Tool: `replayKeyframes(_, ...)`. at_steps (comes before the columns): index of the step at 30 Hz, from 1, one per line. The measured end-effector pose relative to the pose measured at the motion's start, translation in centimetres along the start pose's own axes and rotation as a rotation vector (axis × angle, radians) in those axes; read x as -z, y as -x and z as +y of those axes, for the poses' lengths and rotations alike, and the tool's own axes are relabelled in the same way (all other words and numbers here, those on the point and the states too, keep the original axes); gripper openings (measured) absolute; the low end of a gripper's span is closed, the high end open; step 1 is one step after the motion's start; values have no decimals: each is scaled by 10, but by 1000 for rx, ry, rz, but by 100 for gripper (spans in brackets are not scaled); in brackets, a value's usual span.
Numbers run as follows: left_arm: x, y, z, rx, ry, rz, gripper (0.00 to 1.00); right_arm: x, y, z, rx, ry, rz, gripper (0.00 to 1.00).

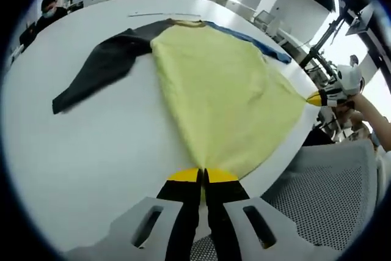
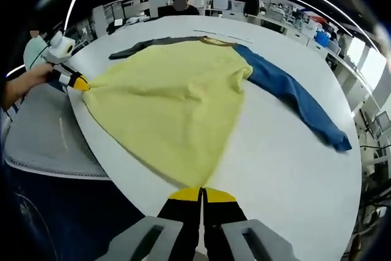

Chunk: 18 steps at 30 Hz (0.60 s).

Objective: Fold the garment on the visible template until the final outline fits inside the template.

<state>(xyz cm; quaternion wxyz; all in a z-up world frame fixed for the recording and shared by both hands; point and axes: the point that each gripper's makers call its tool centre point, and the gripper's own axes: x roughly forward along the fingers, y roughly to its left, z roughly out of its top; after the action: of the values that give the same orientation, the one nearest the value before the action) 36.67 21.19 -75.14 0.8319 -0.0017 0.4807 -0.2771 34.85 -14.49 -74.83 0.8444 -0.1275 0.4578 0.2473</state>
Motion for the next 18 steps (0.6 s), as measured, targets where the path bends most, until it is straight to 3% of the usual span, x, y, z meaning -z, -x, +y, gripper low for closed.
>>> replayKeyframes(5,10,0,1,-17,-26,34,0,6,0,4,1,-5,18,0)
replayKeyframes(18,17,0,3,-32,-34,60,0,17,5,10,-26,31,68,0)
